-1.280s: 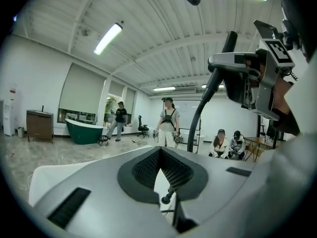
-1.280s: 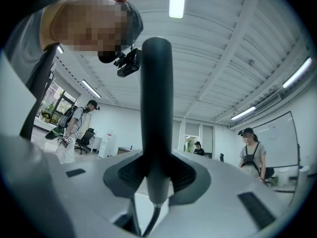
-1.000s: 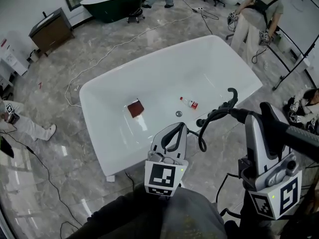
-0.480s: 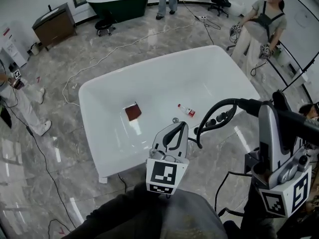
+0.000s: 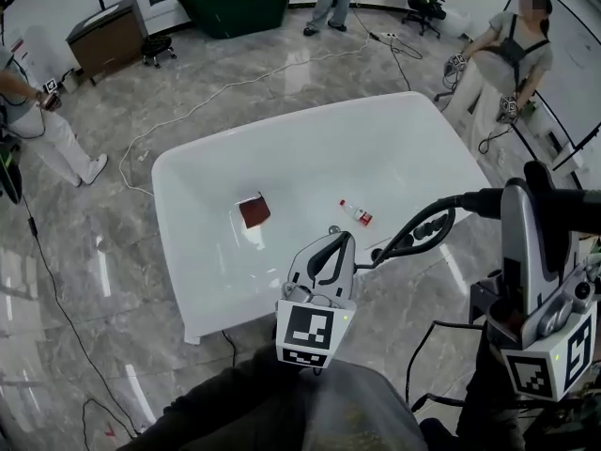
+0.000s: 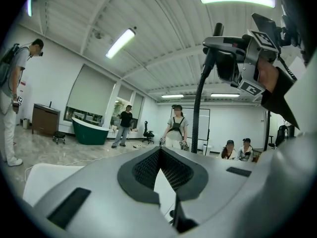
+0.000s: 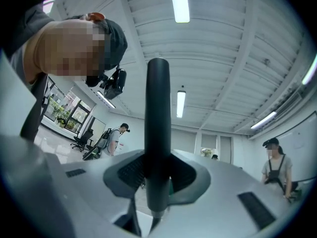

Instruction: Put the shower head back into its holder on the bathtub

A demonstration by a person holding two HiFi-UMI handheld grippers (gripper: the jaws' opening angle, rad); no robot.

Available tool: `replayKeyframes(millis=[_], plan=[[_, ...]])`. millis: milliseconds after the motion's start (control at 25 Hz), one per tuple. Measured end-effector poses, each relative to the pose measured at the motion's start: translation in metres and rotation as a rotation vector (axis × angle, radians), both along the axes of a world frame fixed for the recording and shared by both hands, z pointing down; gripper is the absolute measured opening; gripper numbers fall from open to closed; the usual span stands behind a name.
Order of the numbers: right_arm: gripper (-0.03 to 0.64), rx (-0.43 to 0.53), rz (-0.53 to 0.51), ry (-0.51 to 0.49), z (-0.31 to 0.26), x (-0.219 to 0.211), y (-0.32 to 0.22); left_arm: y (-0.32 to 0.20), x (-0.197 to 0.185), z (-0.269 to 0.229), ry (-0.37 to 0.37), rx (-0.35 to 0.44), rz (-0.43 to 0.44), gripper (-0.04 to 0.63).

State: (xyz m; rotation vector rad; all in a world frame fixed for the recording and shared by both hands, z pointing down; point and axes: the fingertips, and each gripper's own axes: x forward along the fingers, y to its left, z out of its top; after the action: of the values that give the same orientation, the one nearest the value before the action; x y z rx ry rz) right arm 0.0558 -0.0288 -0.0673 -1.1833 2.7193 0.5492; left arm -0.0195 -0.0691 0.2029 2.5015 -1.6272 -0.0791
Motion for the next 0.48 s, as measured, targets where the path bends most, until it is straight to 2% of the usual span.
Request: replayKeyframes(millis=[200,480], plan=[[0.129,-0.101,0.017,-0.013,0.038,0.0,-0.015,-0.005,-0.003,0.008,-0.003,-0.025,0.01,0.003],[0.129,-0.176,0.056,-0.043,0.064,0.016,-0.018,-0.003,0.003,0.019,-0.02,-0.062,0.034,0.003]])
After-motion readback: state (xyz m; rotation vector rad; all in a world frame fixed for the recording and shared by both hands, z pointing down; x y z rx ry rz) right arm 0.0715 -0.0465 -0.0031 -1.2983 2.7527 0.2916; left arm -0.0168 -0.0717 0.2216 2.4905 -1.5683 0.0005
